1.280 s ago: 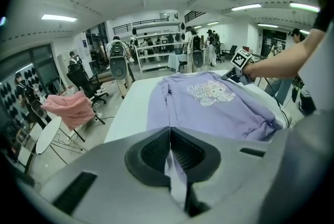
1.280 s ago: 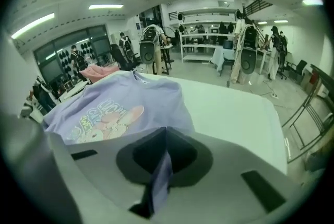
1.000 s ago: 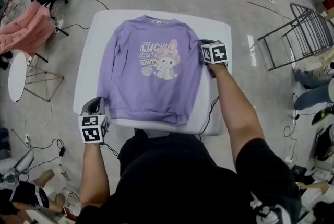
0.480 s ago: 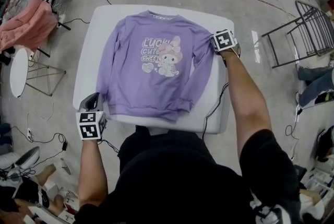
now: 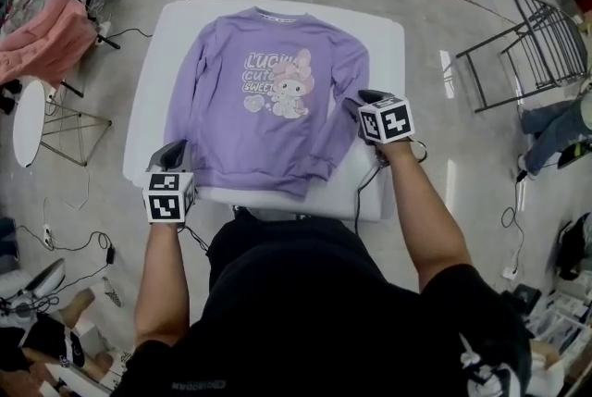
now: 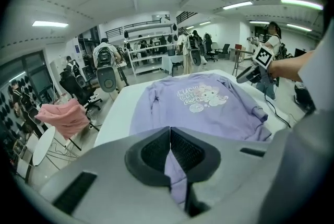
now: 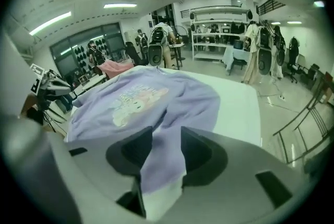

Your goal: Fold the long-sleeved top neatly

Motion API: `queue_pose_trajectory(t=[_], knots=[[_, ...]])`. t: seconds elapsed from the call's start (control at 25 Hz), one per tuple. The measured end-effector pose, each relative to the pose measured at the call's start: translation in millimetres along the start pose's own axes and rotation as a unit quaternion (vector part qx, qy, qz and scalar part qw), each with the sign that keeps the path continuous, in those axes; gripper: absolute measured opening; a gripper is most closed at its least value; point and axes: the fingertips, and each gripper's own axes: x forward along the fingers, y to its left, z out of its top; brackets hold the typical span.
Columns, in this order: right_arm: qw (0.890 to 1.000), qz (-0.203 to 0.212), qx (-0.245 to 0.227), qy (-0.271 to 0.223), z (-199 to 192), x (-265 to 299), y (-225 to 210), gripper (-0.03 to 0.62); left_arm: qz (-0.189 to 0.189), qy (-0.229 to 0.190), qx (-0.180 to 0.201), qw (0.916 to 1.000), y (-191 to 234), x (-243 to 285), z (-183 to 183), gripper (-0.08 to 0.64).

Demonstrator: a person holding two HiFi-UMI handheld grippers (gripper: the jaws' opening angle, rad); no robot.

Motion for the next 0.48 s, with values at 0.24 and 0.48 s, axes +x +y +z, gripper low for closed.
queue_pose_trajectory(t=[0.24,0.48], knots=[[0.998,-0.048,0.03,0.024,-61.2,-0.2,25.2,0.186,-0.027,-0.001,0.02,0.9994,-32.4,4.8,0.5,0.006],[0.994,-0.076,-0.049,0.055,-84.6,-2.1,22.3,0.011,-0.026,0.003,0.026,0.9993,-37.1,4.2,-4.4,0.006]])
